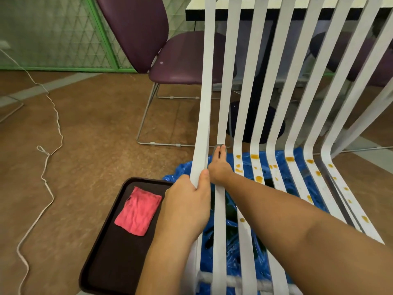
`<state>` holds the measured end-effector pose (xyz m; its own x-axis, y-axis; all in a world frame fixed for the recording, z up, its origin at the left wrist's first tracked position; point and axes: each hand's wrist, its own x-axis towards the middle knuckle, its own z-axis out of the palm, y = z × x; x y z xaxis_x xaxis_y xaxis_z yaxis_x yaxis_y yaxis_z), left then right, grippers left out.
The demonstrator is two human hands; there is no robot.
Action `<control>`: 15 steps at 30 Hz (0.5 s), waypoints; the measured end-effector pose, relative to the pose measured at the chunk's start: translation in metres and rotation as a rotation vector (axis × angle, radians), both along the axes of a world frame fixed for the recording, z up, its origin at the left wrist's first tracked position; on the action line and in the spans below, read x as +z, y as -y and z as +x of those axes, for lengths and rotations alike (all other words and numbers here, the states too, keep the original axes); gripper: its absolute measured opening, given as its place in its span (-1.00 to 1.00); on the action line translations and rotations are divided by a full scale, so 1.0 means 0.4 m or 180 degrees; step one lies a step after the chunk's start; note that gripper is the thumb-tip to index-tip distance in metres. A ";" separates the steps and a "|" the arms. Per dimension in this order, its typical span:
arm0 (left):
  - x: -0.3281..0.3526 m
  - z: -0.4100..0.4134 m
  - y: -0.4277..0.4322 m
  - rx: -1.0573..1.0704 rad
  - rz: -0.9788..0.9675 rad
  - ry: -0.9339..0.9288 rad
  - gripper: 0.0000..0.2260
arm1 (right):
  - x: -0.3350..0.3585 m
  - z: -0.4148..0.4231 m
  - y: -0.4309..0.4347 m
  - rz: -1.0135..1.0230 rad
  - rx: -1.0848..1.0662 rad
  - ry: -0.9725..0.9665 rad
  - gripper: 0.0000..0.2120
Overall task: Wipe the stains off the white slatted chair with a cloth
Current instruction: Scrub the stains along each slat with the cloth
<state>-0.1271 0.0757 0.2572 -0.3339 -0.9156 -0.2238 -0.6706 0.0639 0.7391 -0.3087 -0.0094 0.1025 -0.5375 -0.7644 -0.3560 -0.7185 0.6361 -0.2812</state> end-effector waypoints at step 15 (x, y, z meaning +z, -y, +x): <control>0.000 -0.012 0.004 0.0112 -0.0141 0.0137 -0.60 | -0.003 0.086 -0.101 -0.0149 -0.0317 0.0399 -0.06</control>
